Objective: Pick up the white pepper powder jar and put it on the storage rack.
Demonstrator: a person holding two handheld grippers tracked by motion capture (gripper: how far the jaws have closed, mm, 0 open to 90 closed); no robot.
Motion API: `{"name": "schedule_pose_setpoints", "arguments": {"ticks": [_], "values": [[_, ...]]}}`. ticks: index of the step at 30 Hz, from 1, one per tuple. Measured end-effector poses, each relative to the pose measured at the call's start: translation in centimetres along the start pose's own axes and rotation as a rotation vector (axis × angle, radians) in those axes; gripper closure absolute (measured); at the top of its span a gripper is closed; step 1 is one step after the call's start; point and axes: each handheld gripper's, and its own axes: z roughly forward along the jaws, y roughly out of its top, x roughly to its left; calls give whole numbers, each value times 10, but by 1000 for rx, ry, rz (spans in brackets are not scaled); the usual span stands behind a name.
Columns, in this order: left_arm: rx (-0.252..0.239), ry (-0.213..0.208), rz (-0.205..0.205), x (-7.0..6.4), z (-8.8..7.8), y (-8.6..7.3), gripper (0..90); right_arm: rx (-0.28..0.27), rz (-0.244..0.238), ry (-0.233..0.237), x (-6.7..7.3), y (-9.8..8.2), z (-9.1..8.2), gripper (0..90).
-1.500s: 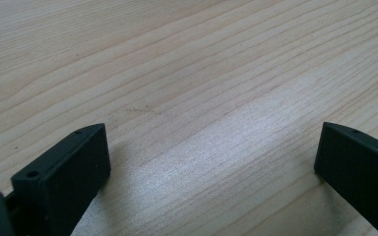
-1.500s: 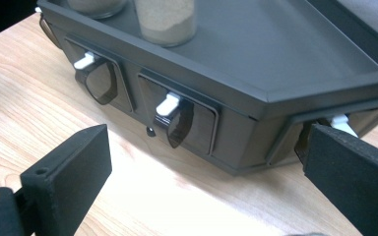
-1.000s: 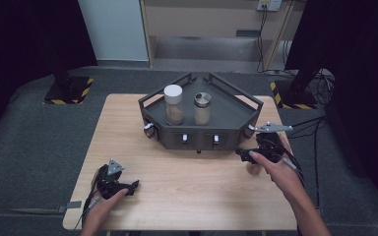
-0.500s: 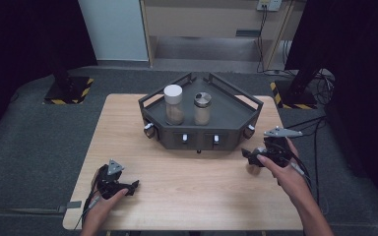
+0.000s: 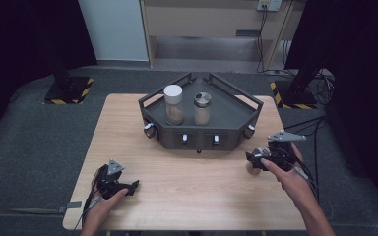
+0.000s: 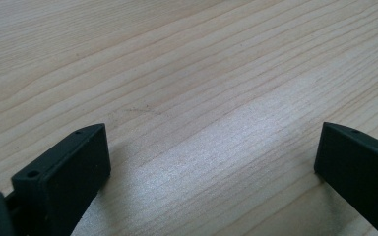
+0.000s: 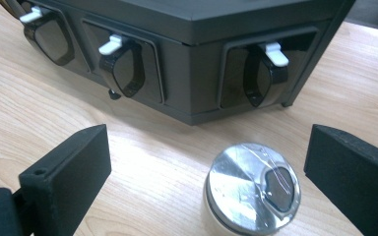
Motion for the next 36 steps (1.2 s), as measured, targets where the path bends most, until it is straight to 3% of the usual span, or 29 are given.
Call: {"name": "schedule_pose_setpoints", "arguments": {"ticks": [11, 19, 36], "values": [[0, 0, 0, 0, 0, 0, 0, 8, 18, -10, -6, -10, -4, 38], [0, 1, -1, 0, 0, 0, 0, -5, 57, -24, -14, -24, -11, 37], [0, 1, -1, 0, 0, 0, 0, 4, 76, -33, -17, -41, -12, 37]]}}
